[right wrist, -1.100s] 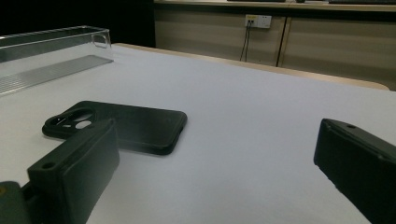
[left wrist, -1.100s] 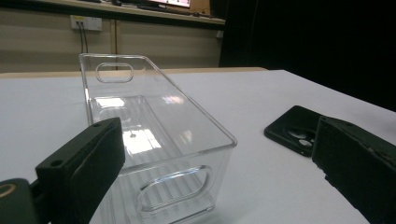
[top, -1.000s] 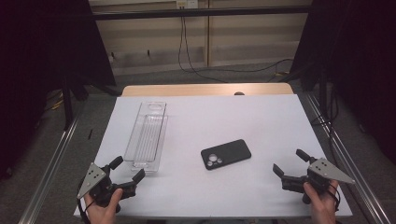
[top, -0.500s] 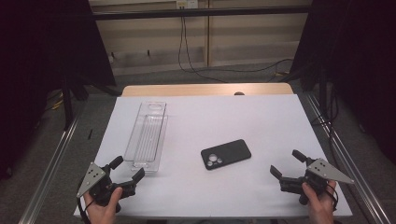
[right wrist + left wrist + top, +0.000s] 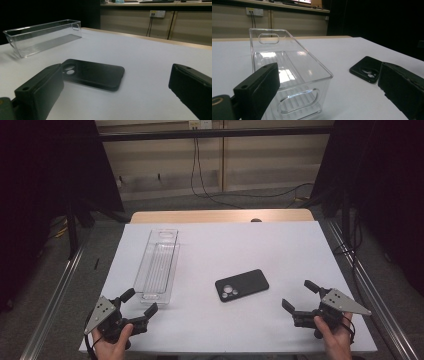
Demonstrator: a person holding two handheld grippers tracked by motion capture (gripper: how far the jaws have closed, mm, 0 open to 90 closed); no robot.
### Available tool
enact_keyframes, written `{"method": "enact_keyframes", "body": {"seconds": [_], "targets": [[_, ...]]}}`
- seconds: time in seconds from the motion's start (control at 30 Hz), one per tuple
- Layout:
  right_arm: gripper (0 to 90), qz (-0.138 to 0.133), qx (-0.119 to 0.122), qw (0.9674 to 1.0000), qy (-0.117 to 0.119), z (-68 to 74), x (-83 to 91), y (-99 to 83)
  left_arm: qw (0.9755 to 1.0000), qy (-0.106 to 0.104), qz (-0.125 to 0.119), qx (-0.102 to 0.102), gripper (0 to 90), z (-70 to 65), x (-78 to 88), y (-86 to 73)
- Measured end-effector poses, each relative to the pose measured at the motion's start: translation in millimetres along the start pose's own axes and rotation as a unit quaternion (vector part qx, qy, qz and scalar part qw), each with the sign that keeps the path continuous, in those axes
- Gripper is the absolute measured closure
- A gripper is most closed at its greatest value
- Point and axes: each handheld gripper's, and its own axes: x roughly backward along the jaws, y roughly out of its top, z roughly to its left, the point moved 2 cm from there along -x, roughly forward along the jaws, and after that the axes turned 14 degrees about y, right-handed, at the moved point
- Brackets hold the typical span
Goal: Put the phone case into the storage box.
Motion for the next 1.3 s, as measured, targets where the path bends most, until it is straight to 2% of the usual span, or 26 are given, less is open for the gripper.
{"method": "enact_keyframes", "body": {"seconds": [0.13,0.23,0.33,0.37,0.57,0.7,0.77,1.03,1.3], "targets": [[0.0,-0.006,0.000,1.0000,0.007,4.0,-5.4,4.5,1.0000,0.002,0.004,0.000,3.8,0.9,-0.1,-0.8],[0.0,-0.002,0.009,0.9998,0.016,6.8,-10.7,6.2,1.0000,0.004,0.002,0.007,3.8,1.8,-0.5,-0.3],[0.0,0.006,0.017,0.9997,0.018,7.4,-17.3,7.4,0.9999,0.009,0.003,0.004,4.0,2.9,-0.6,-0.7],[0.0,0.003,0.009,0.9997,0.022,6.2,-21.3,8.2,1.0000,0.007,0.006,0.004,4.1,3.5,-0.8,-1.0],[0.0,-0.001,0.012,0.9997,0.020,2.8,-27.9,13.6,1.0000,0.005,0.006,-0.005,4.7,2.3,-2.3,-1.9],[0.0,0.001,0.010,0.9997,0.023,2.2,-35.2,14.5,1.0000,0.003,0.004,-0.003,4.7,1.6,-2.3,-1.9],[0.1,0.001,0.018,0.9995,0.027,1.5,-41.5,17.0,1.0000,0.003,0.003,-0.004,4.7,2.2,-2.4,-1.4],[0.4,-0.004,0.016,0.9993,0.034,-3.2,-56.2,24.9,1.0000,-0.001,0.003,-0.001,4.7,3.3,-3.0,-0.6],[0.7,-0.004,0.031,0.9985,0.046,-2.6,-73.6,35.2,1.0000,0.000,0.005,0.002,4.7,4.2,-3.4,-1.0]]}}
